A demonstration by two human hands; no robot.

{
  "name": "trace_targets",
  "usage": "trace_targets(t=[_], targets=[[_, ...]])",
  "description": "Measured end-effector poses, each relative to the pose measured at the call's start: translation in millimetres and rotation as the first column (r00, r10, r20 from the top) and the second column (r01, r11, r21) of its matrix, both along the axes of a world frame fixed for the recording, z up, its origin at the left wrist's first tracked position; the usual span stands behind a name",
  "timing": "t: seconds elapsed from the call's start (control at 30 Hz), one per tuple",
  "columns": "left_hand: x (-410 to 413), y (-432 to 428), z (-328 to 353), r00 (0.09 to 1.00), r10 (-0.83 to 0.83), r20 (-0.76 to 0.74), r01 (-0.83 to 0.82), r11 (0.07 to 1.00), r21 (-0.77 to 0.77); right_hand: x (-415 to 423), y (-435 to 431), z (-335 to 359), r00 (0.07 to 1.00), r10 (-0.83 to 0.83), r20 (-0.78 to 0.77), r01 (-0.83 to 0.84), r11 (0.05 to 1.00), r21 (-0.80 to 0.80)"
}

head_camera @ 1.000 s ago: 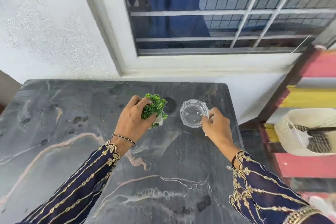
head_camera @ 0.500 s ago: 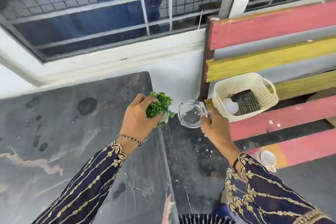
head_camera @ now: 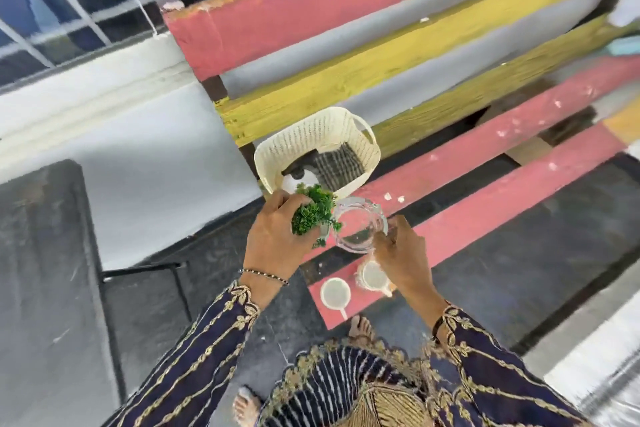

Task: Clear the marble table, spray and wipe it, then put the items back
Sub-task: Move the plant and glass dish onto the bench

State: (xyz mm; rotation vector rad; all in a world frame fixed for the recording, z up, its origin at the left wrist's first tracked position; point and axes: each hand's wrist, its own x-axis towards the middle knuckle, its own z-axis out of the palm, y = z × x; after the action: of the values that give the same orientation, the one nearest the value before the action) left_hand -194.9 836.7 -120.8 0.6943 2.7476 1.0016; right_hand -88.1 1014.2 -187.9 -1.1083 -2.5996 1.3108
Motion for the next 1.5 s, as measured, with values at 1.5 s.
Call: trace_targets(t=[1.5], targets=[[-26.7, 220.4, -176.4, 0.974, -0.218, 0.060, 0.220, 0.975, -0.026, 24.1, 183.1, -147.8, 0.966, -0.041, 0.254, -0.037, 0.955, 0.293]])
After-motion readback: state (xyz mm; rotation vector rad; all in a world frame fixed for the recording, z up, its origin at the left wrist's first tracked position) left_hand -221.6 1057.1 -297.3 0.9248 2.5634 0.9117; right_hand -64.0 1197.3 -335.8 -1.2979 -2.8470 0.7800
